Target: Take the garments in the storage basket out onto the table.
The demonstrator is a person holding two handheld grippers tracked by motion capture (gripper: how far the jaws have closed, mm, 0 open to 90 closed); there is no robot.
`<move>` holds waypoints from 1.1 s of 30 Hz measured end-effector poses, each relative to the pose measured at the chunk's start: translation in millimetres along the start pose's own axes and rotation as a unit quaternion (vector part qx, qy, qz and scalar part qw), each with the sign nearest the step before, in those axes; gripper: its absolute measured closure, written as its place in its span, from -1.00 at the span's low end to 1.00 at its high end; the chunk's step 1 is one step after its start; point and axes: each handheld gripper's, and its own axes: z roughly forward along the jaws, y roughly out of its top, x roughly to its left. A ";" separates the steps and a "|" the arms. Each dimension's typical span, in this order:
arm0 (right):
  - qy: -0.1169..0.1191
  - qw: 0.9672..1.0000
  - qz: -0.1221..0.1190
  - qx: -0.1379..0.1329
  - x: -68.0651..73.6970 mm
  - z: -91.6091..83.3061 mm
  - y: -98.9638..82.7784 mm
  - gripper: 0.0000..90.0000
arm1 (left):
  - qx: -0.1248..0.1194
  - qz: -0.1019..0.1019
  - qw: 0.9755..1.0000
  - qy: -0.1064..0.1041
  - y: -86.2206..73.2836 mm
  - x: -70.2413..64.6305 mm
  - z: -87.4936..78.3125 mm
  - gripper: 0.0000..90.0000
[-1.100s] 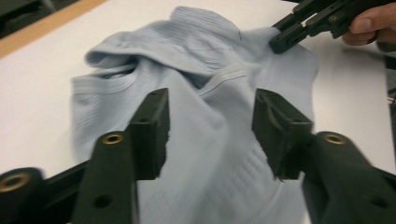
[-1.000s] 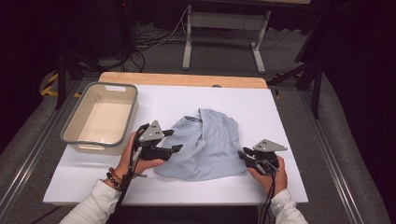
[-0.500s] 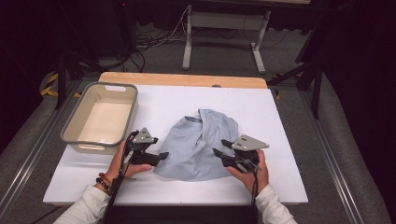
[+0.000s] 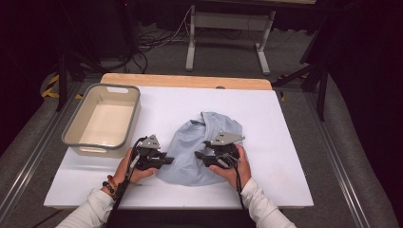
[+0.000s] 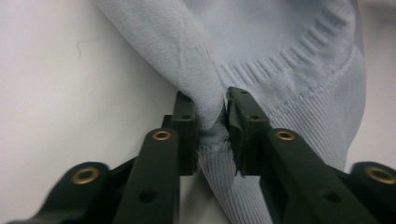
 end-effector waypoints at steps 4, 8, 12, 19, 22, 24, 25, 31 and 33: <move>-0.003 1.000 -0.002 0.010 -2.6 -2.9 -3.1 0.54 | -0.026 0.013 1.000 0.010 5.5 -8.2 -8.2 0.71; -0.009 1.000 -0.010 -0.005 -4.3 -23.3 -1.3 0.63 | -0.053 0.028 0.998 0.025 15.4 -19.7 -18.1 0.41; -0.028 0.999 -0.007 -0.038 -11.5 -61.4 -0.7 0.67 | -0.083 0.047 0.995 0.040 25.1 -29.0 -30.0 -0.05; -0.084 0.996 0.022 -0.031 -37.1 -100.2 -26.9 0.74 | -0.087 0.022 0.994 0.055 25.1 -16.7 -30.2 -0.31; -0.110 0.993 0.034 -0.013 -48.9 -107.1 -42.7 0.75 | -0.075 0.014 0.996 0.053 27.4 -11.2 -19.5 -0.39; -0.112 0.993 0.037 -0.009 -51.4 -107.4 -45.5 0.75 | -0.061 -0.001 0.997 0.036 29.8 -5.5 -5.6 -0.40; -0.133 0.991 0.033 0.009 -56.9 -106.7 -51.8 0.76 | -0.044 -0.005 0.998 0.034 31.9 -2.3 7.6 -0.45; -0.173 0.984 0.023 0.046 -67.6 -101.8 -61.6 0.76 | -0.012 -0.003 1.000 0.010 39.0 -0.2 39.8 -0.50; -0.175 0.983 0.025 0.051 -69.3 -100.8 -63.1 0.76 | -0.023 -0.012 0.999 -0.028 42.8 0.0 48.0 -0.52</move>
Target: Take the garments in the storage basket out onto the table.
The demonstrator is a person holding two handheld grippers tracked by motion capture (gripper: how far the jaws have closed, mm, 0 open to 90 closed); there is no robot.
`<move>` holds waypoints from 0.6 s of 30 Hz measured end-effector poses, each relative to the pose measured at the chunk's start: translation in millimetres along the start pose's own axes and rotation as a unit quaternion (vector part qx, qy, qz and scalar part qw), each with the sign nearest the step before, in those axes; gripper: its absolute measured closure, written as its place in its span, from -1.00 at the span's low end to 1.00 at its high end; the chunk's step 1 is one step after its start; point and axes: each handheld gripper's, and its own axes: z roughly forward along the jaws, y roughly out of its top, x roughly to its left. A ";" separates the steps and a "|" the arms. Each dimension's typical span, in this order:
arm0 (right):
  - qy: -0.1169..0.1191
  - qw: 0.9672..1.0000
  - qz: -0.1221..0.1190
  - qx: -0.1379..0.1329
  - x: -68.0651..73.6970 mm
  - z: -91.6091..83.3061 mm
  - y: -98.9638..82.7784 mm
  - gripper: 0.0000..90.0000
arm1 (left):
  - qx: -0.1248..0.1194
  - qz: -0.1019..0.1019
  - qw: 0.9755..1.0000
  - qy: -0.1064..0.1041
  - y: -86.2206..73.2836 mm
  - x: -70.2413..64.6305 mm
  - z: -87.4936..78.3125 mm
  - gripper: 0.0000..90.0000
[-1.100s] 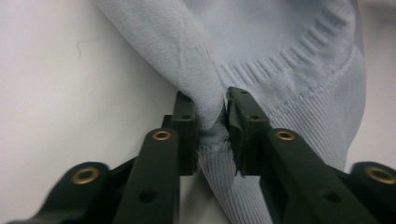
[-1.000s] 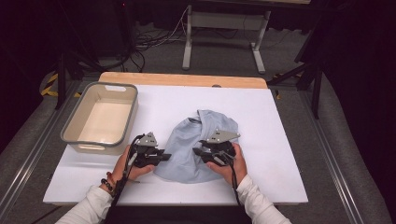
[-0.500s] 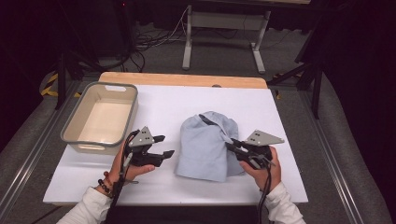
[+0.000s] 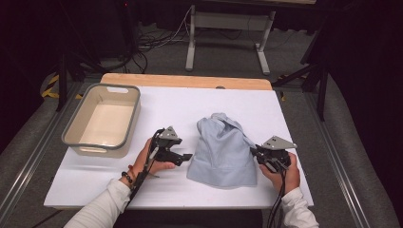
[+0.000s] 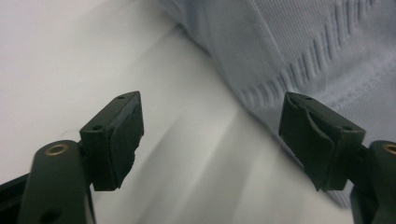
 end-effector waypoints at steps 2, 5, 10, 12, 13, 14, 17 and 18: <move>-0.005 1.000 0.002 0.006 -0.9 2.0 -0.6 0.73 | 0.009 0.003 1.000 -0.002 4.4 -4.0 8.0 -0.52; -0.002 1.000 0.006 -0.001 -0.4 1.8 0.5 0.63 | 0.017 0.008 1.000 -0.007 8.6 -7.3 20.1 -0.52; 0.024 0.998 0.020 -0.052 1.1 -2.8 4.7 0.14 | 0.036 0.017 0.999 -0.018 15.4 -11.6 36.9 -0.43; 0.044 0.996 0.017 -0.074 3.1 -4.5 7.2 0.09 | 0.036 0.026 0.999 -0.016 17.5 -13.7 40.7 -0.37; 0.046 0.996 0.015 -0.075 3.7 -4.0 8.3 0.04 | 0.037 0.029 0.999 -0.016 18.8 -15.3 42.5 -0.33; 0.050 0.996 0.014 -0.075 4.5 -2.4 9.3 -0.07 | 0.041 0.038 0.998 -0.015 20.0 -16.0 43.7 -0.26; 0.052 0.997 0.009 -0.053 5.5 9.1 10.4 -0.21 | 0.048 0.045 0.998 -0.011 23.3 -15.8 45.0 -0.02; 0.047 0.998 0.006 -0.045 5.7 13.6 10.0 -0.21 | 0.049 0.046 0.998 -0.007 23.8 -15.3 44.9 0.07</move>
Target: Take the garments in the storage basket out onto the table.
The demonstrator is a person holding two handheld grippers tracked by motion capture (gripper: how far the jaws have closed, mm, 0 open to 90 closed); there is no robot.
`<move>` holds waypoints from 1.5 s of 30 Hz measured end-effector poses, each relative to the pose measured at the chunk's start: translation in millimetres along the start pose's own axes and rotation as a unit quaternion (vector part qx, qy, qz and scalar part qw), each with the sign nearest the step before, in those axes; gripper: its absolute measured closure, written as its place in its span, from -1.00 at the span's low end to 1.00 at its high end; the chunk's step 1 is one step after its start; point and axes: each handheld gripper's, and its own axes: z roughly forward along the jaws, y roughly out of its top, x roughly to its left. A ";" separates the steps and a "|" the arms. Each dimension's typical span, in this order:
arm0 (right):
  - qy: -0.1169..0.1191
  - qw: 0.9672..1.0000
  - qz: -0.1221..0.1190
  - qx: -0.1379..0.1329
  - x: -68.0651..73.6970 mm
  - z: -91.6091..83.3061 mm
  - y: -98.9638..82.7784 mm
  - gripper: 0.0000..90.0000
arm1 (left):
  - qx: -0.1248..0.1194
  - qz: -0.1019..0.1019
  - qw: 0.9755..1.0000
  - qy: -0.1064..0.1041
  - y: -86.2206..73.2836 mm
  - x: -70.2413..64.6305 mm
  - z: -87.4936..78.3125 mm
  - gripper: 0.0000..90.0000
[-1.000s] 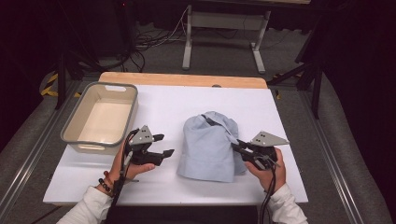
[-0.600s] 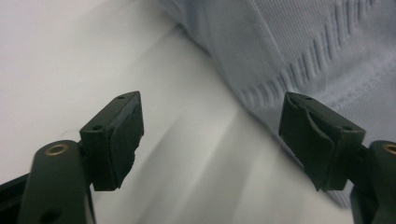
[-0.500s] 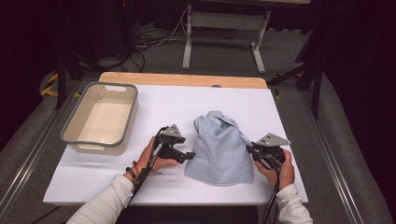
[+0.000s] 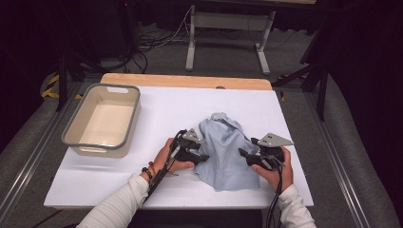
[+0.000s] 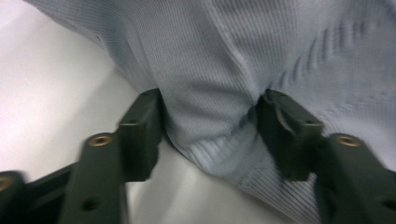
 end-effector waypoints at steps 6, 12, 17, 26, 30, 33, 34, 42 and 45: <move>-0.012 1.000 0.003 0.028 -3.9 11.8 -7.7 0.50 | -0.005 0.002 1.000 -0.008 0.1 2.9 -1.0 0.71; 0.000 1.000 0.026 0.009 -12.0 -0.5 -7.0 0.89 | -0.020 0.002 1.000 0.022 -2.7 3.0 -29.9 0.76; 0.016 0.999 0.032 -0.016 -5.0 -7.6 7.6 0.91 | -0.048 0.005 0.997 0.063 -3.9 3.4 -73.6 0.77; 0.040 0.998 0.000 -0.055 15.8 -5.2 57.2 0.92 | -0.075 0.006 0.986 0.148 -3.4 -7.1 -156.8 0.74; 0.036 0.997 -0.011 -0.065 24.3 -5.3 69.8 0.92 | -0.073 0.003 0.986 0.150 -7.3 -10.7 -167.2 0.57; 0.031 0.998 0.010 -0.050 17.2 -8.6 60.8 0.91 | -0.087 -0.025 0.985 0.148 -17.8 -7.3 -171.0 0.02; 0.027 0.999 0.012 -0.045 15.3 -9.0 57.8 0.91 | -0.091 -0.024 0.985 0.141 -20.3 -6.1 -170.6 -0.06; -0.006 1.000 0.027 0.002 -3.3 -7.5 22.6 0.91 | -0.082 -0.040 0.986 0.139 -29.1 11.0 -146.5 -0.34; -0.006 0.999 0.033 0.014 -7.2 -2.0 12.7 0.84 | -0.064 -0.057 0.986 0.139 -31.4 25.1 -127.8 -0.32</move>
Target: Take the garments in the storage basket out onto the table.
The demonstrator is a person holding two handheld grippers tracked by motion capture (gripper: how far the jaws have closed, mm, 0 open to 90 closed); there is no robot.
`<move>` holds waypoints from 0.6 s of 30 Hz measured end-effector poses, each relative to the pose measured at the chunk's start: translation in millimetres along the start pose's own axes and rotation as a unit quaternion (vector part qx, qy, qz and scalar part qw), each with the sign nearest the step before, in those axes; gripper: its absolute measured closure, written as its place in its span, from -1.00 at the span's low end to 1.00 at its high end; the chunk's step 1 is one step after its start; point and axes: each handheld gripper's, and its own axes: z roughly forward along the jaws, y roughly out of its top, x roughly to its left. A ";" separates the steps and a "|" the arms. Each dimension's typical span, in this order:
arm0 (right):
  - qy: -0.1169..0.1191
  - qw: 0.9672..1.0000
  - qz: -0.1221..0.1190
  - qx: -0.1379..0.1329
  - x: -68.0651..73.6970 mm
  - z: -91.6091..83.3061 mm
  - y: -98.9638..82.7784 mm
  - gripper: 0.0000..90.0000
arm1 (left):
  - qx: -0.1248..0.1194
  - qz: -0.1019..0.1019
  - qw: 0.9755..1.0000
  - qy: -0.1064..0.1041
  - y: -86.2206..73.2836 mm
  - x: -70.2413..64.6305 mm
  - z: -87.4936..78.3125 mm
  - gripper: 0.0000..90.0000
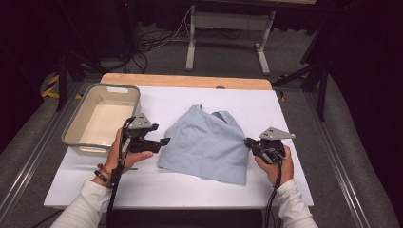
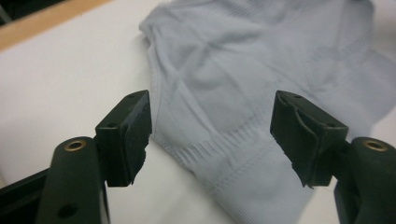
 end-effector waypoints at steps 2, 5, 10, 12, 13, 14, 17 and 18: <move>-0.008 1.000 0.004 0.004 -1.3 3.4 -4.0 0.59 | 0.015 -0.011 1.000 -0.002 -4.4 9.0 17.8 -0.34; 0.016 1.000 0.000 -0.004 -2.4 7.1 -8.9 0.37 | 0.037 -0.016 0.999 -0.014 -7.6 13.8 36.3 -0.35; 0.033 0.999 0.019 0.000 -7.1 17.8 -15.5 -0.01 | 0.078 -0.002 0.997 -0.022 -9.3 10.0 57.1 -0.14; 0.046 0.999 0.025 0.004 -7.0 23.8 -18.2 0.11 | 0.092 0.009 0.995 -0.039 -11.6 7.1 62.3 0.27; 0.043 0.999 0.023 0.006 -6.3 25.9 -19.0 0.28 | 0.095 0.014 0.995 -0.042 -12.6 6.1 62.5 0.53; 0.046 0.999 0.020 0.005 -5.9 27.1 -19.8 0.43 | 0.092 0.021 0.995 -0.040 -13.1 5.9 61.6 0.69; 0.051 0.999 0.011 -0.005 -3.8 23.8 -18.4 0.69 | 0.073 0.031 0.996 -0.044 -12.7 5.6 49.5 0.99; 0.055 0.998 0.009 -0.010 -3.1 21.6 -17.4 0.70 | 0.073 0.031 0.996 -0.044 -12.7 5.6 49.5 0.99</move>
